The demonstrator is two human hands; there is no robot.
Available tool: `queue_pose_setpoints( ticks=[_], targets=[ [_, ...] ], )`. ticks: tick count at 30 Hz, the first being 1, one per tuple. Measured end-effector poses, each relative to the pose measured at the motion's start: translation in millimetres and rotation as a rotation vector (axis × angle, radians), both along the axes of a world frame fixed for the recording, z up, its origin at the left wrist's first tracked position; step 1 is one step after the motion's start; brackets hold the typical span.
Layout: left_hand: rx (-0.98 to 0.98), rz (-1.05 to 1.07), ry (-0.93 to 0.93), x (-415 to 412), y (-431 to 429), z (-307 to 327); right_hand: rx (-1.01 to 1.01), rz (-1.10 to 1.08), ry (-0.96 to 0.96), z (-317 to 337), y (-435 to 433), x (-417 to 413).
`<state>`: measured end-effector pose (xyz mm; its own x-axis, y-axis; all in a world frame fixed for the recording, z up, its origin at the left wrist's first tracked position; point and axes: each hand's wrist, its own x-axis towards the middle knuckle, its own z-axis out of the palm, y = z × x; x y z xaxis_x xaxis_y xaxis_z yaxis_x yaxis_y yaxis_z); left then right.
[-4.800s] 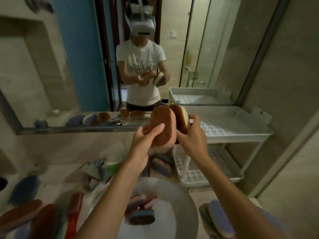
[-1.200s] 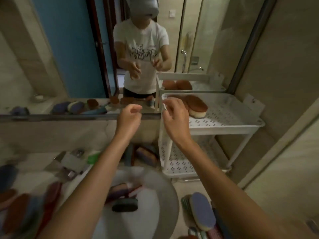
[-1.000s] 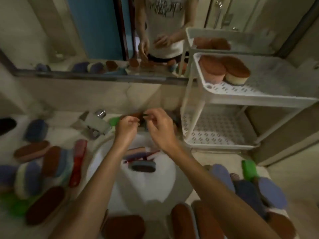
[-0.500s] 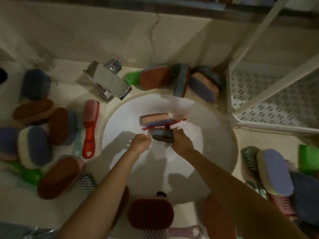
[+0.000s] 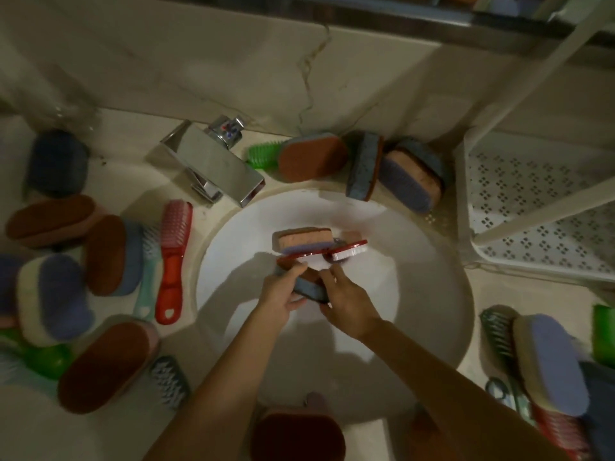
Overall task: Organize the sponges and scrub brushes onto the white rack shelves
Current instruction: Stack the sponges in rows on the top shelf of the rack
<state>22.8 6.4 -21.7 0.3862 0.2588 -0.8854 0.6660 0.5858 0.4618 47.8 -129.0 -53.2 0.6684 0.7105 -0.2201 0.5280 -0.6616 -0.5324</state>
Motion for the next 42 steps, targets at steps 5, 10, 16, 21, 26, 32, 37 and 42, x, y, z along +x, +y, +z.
queue_pose_setpoints(
  ticks=[5,10,16,21,26,32,37,42],
  targets=[
    [0.288,0.110,0.123,-0.9,27.2,-5.0,0.024,-0.008,0.042,17.4,19.3,28.5],
    [0.456,0.023,0.137,-1.9,53.2,-2.7,-0.290,-0.163,-0.090,-2.9,55.4,71.3],
    [0.257,0.176,0.021,-5.5,63.4,-2.1,-0.351,-0.079,-0.145,-20.3,65.7,72.0],
    [0.013,0.240,-0.149,-11.4,50.9,23.5,0.036,-0.380,-0.037,25.5,54.7,56.8],
    [-0.159,0.235,-0.393,-11.1,27.2,72.8,0.193,-0.501,0.287,90.4,25.4,43.3],
    [-0.281,0.223,-0.603,-6.2,6.9,144.0,0.462,-0.498,0.389,180.8,-12.8,25.7],
    [-0.301,0.153,-0.735,4.7,-16.0,213.2,0.606,-0.559,0.116,253.0,-29.7,18.0],
    [-0.286,0.046,-0.864,24.1,-32.4,283.4,0.719,-0.628,-0.188,324.3,-49.3,18.5]
  ],
)
